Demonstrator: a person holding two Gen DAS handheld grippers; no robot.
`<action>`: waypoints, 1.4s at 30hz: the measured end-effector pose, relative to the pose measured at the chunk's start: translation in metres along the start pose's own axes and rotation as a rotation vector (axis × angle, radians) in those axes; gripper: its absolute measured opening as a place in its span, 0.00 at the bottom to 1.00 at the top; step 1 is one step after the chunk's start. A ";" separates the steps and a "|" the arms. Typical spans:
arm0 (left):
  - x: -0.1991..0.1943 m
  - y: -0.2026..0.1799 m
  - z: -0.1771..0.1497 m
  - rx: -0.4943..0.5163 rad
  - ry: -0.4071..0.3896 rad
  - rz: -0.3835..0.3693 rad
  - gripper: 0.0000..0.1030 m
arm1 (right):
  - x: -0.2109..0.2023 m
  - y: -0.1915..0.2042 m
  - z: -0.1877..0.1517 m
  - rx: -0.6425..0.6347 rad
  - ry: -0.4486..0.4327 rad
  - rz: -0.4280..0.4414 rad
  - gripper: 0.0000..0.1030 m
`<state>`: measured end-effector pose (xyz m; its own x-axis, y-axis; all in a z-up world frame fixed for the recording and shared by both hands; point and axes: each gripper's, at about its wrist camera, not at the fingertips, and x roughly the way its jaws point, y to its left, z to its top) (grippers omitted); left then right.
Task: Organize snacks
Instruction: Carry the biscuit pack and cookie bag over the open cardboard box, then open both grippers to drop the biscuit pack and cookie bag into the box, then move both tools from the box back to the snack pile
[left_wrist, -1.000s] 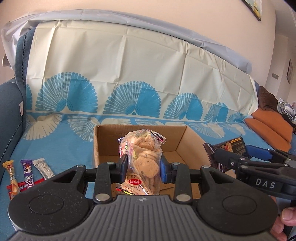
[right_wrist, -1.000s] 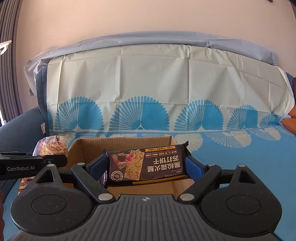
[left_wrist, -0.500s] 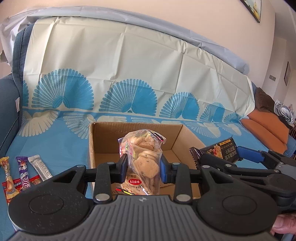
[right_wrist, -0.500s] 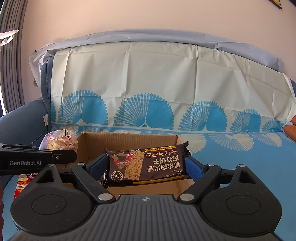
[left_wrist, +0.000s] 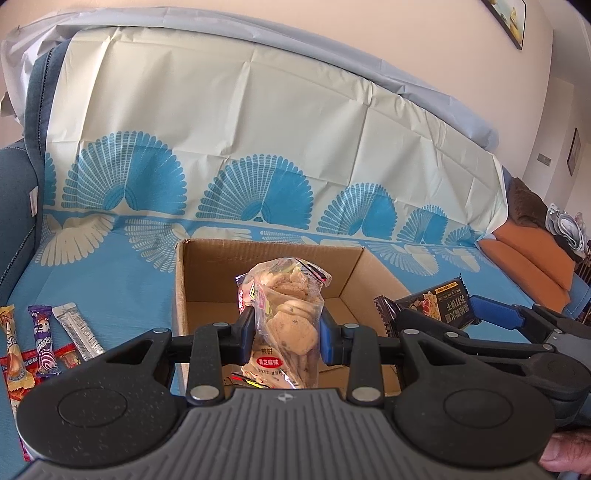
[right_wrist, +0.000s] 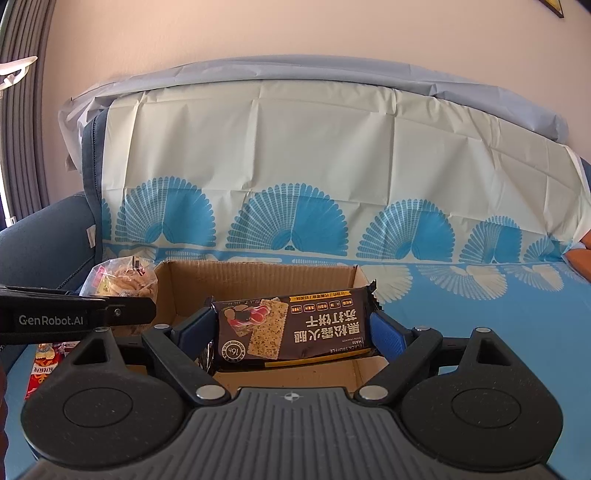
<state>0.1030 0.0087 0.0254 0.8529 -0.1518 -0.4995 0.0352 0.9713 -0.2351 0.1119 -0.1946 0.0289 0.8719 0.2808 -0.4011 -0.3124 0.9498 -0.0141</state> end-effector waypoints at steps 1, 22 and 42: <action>0.000 0.000 0.000 -0.002 0.001 -0.001 0.37 | 0.000 0.000 0.000 0.000 0.000 0.000 0.88; -0.001 0.004 0.001 -0.021 0.007 -0.010 0.47 | 0.001 0.004 0.000 -0.015 0.001 -0.002 0.87; -0.050 0.083 0.005 -0.067 -0.054 0.114 0.47 | 0.003 0.065 0.000 0.020 -0.010 0.051 0.74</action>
<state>0.0658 0.0973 0.0350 0.8761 -0.0293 -0.4812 -0.0969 0.9671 -0.2354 0.0944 -0.1316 0.0269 0.8587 0.3305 -0.3917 -0.3494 0.9367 0.0246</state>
